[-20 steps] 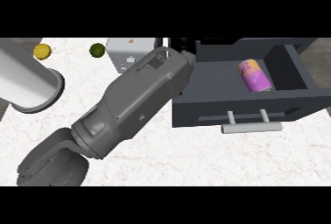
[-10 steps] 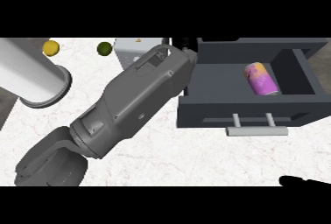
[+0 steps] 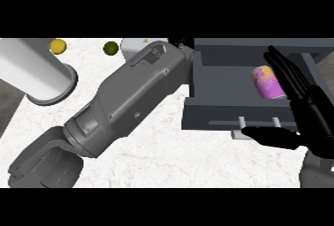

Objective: Pick up the can, place it into the drawer and close the drawer

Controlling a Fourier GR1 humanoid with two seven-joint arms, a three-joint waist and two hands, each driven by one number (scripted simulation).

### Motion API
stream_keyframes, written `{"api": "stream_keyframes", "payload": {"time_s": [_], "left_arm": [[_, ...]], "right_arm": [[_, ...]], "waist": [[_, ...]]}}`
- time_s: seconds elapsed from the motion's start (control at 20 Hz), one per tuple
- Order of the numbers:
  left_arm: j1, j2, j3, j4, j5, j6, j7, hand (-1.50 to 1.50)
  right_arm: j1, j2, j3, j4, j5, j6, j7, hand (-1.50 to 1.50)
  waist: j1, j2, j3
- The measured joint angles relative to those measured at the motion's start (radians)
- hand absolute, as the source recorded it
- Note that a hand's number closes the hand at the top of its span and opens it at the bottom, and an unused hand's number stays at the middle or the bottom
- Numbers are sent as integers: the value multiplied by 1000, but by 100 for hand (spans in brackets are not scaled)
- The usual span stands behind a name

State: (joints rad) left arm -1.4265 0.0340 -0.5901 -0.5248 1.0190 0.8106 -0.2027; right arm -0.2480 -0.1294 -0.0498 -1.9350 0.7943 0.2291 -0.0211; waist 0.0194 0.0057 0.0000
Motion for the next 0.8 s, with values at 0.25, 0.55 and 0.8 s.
{"api": "stream_keyframes", "payload": {"time_s": [0.25, 0.55, 0.8], "left_arm": [[28, 58, -7, -55, -29, -3, 45, -150], [74, 114, -12, -124, -58, 3, 84, -150], [124, 179, -6, -208, -79, 2, 126, -150]], "right_arm": [[-97, -15, 64, 200, 132, -73, -40, -150], [-235, -23, 96, 477, 280, -180, -49, -150], [-327, -9, 78, 723, 347, -309, -69, -150]], "waist": [[10, -3, 0], [21, -4, 0], [23, -3, 0]]}}
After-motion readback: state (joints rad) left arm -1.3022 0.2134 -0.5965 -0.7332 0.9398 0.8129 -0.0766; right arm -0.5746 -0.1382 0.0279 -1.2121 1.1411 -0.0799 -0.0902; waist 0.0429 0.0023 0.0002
